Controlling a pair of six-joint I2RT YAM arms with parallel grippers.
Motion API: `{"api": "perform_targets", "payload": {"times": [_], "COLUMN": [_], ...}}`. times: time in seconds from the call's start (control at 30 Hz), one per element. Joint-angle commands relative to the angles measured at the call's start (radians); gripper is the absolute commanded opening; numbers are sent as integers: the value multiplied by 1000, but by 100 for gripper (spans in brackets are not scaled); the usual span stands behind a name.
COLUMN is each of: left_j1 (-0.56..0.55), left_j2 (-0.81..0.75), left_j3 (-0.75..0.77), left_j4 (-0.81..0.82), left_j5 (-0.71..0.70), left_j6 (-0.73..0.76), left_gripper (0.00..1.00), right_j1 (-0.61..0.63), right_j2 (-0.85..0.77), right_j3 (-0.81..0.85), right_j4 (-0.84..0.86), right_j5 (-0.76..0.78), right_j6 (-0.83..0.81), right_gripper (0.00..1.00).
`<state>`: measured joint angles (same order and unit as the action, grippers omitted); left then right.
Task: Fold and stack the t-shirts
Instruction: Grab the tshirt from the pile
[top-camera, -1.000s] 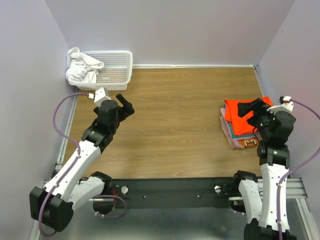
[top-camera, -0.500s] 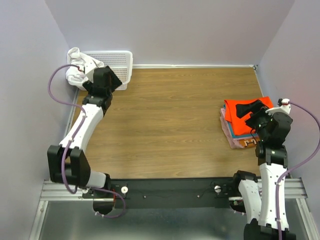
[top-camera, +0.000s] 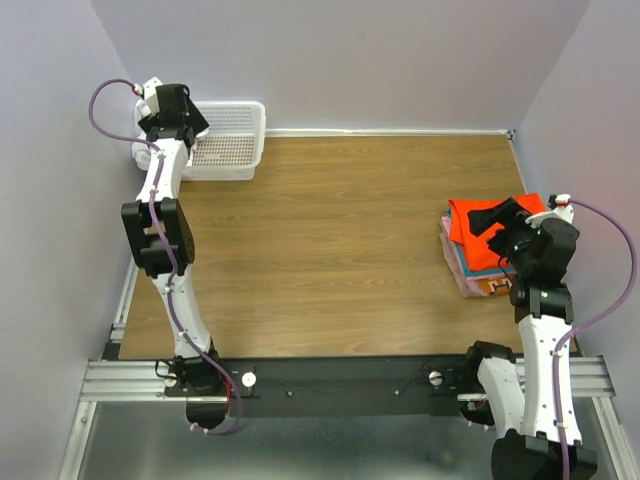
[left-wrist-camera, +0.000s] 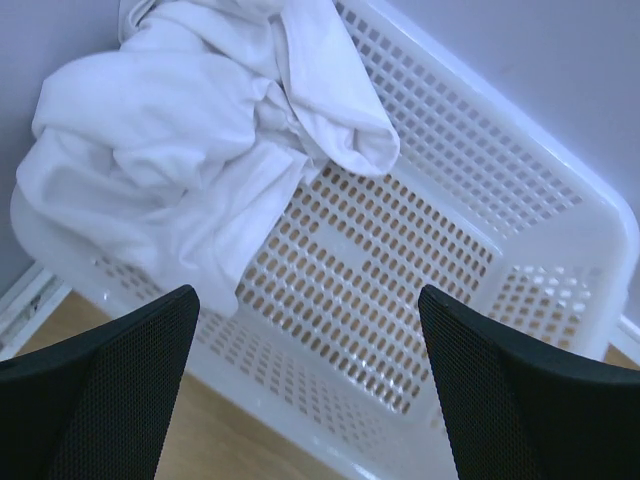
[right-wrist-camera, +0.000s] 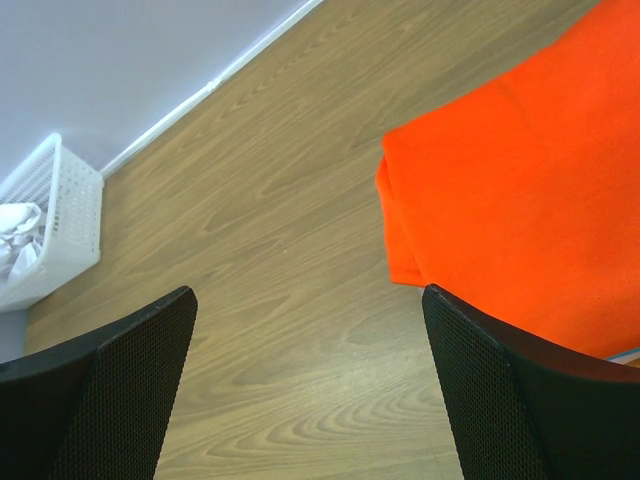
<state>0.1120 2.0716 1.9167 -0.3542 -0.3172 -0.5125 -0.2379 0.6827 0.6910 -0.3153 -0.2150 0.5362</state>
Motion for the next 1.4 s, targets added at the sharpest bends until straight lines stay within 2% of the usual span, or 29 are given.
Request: {"api": "perform_targets", "payload": {"times": [0.0,0.23,0.43,0.77,0.87,0.97,1.03,1.23,1.27,1.33,1.37], "left_j1": [35,54,71,78,80,89,100,120,127,135,138], "left_j2": [126,338,439,574,593,610,624,644,645,650,650], "left_j3": [192,396,429,538,542,545,561,578,578,578,576], "left_j4": [-89,-54,30,43,34,29,15,9,12,12,12], "left_j5": [38,75,142,92,35,32,46,84,95,116,121], "left_j6": [72,127,126,52,39,14,2,-27,-38,-47,-52], "left_gripper": [98,98,99,99,98,95,88,79,70,62,56], "right_j1": [-8,-8,-8,-8,-8,-8,-8,-8,-8,-8,-9], "right_j2": [1,31,37,43,43,40,37,26,21,15,9], "right_j3": [-18,-19,-21,-18,-16,-18,-18,-19,-19,-21,-21], "right_j4": [12,10,10,10,10,10,10,10,10,10,10], "right_j5": [3,37,49,81,88,103,112,132,134,138,140], "right_j6": [-21,-19,-22,-21,-21,-18,-18,-19,-16,-18,-18], "right_gripper": [100,100,100,100,100,100,100,100,100,100,100]}}
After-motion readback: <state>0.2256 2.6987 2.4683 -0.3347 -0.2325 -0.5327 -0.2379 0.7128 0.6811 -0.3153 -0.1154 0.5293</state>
